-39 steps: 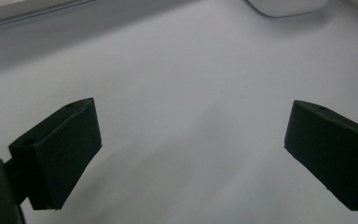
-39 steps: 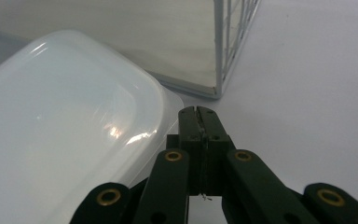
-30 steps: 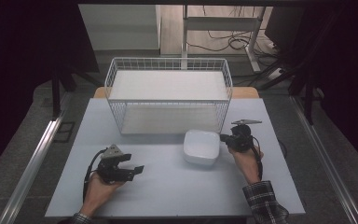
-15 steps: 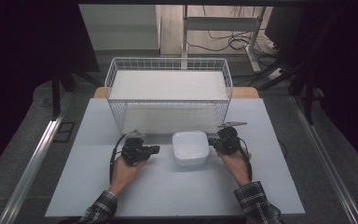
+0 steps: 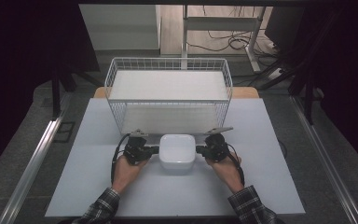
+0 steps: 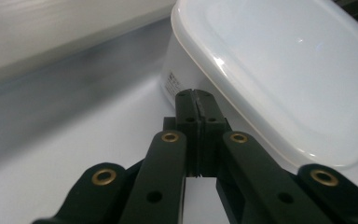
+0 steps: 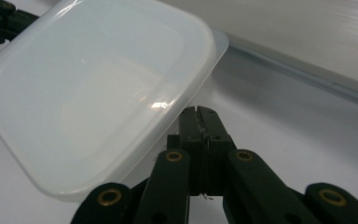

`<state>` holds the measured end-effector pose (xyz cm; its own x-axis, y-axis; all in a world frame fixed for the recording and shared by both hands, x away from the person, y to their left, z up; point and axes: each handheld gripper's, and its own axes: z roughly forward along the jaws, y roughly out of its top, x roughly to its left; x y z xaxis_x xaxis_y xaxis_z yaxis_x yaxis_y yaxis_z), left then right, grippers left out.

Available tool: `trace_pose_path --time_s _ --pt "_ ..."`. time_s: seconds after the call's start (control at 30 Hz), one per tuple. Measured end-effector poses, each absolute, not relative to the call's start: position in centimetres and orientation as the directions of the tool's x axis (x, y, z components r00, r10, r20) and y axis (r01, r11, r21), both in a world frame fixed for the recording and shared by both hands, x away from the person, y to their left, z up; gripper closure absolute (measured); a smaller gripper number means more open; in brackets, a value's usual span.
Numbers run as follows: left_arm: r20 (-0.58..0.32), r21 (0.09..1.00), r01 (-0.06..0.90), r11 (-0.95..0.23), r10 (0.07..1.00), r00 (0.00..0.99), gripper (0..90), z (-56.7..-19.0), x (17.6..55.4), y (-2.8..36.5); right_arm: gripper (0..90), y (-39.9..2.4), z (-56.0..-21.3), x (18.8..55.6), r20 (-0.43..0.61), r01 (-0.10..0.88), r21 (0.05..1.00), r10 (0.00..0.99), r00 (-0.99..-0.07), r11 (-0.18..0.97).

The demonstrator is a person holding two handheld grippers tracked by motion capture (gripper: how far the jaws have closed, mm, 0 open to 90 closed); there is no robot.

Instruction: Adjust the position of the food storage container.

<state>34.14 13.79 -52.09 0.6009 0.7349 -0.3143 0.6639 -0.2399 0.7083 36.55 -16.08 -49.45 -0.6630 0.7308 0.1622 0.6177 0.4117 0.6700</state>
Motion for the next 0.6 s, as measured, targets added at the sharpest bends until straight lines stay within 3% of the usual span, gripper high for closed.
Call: trace_pose_path --time_s 0.43,0.57,0.6 --pt "-0.283 0.707 0.647 -0.286 0.724 0.629 90.0 -51.8 32.6 13.6 88.0 -16.4 -49.4 35.5 0.156 0.607 0.673 0.72 -0.676 0.423" --pt "-0.239 0.719 0.625 -0.303 0.737 0.632 80.5 -51.4 32.1 13.9 83.9 -16.7 -49.1 35.3 0.13 0.589 0.683 0.722 -0.679 0.431" --pt "-0.235 0.724 0.617 -0.308 0.731 0.641 69.8 -51.4 31.7 14.3 80.2 -17.4 -48.8 35.2 0.134 0.581 0.697 0.72 -0.681 0.42"
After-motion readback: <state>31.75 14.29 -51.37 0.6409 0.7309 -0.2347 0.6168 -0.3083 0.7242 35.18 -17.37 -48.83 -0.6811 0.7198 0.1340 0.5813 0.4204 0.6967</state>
